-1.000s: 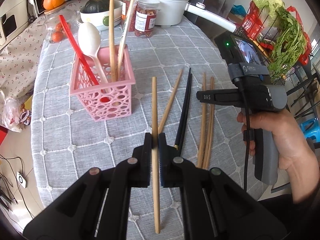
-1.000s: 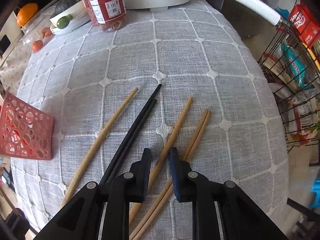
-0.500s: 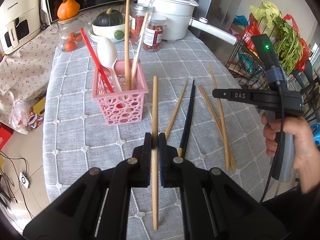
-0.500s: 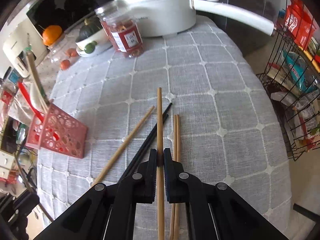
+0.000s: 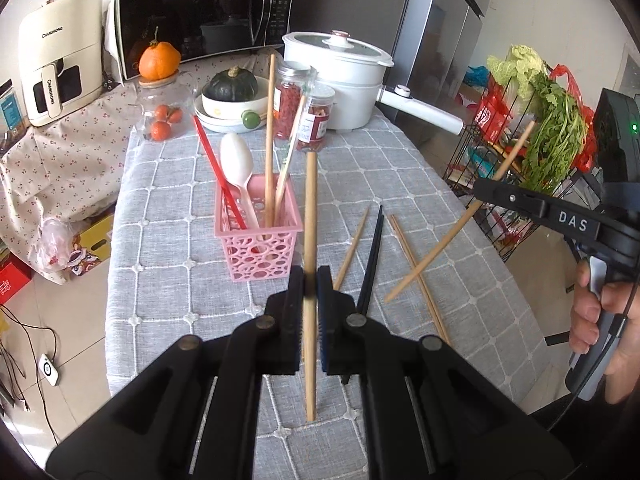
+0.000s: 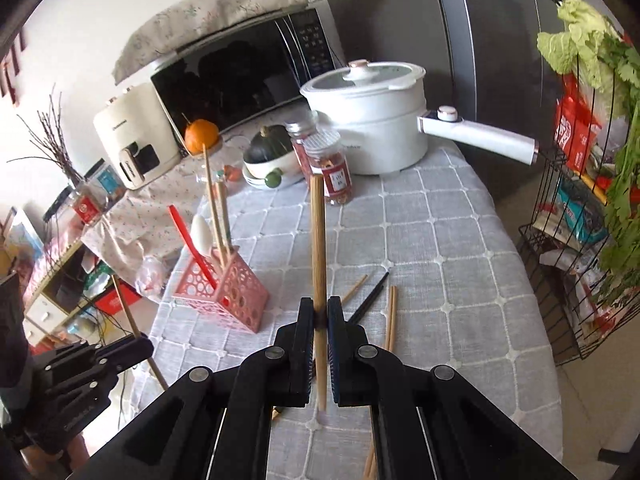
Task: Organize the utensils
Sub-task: 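Lift both wooden chopsticks and carry them over the pink basket with both tools, then lower the chopsticks into the pink basket and open both tools, then reach the right tool to a wooden chopstick and close on it, then grasp a black chopstick with the left tool while the right tool holds its wooden chopstick, then carry the black and wooden chopsticks up to the pink basket with both tools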
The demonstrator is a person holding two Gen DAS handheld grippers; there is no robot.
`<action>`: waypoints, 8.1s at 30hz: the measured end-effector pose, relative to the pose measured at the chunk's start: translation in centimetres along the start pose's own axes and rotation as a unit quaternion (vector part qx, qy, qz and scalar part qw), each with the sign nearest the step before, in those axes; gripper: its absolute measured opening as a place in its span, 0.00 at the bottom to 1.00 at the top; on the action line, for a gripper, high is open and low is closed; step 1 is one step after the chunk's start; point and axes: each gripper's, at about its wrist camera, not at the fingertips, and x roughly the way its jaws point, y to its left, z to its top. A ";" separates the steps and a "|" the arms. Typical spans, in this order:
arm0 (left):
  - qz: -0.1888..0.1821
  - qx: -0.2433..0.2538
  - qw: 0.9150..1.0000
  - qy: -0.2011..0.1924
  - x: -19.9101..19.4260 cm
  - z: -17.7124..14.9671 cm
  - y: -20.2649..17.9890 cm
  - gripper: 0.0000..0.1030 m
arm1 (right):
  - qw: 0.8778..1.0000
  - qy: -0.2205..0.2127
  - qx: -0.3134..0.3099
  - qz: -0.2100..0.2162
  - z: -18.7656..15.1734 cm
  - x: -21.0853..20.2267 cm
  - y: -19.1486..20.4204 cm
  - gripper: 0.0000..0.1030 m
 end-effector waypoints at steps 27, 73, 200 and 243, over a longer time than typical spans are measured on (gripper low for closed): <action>0.054 -0.063 0.977 -0.196 -6.5 6.1 2.8 0.07 | 0.985 -0.124 -0.014 0.115 4.2 -4.9 6.3 0.06; 0.075 -0.068 0.995 -0.008 0.8 1.5 6.3 0.79 | 0.994 -0.086 0.003 0.072 4.8 2.2 6.9 0.63; 0.022 0.078 0.976 0.204 21.2 2.2 -11.0 0.09 | 0.970 0.226 0.060 -0.062 -3.8 12.4 -12.9 0.09; -0.026 -0.003 0.994 -0.107 -2.4 3.9 -2.6 0.06 | 0.998 -0.023 -0.049 0.021 1.9 -1.1 0.0 0.05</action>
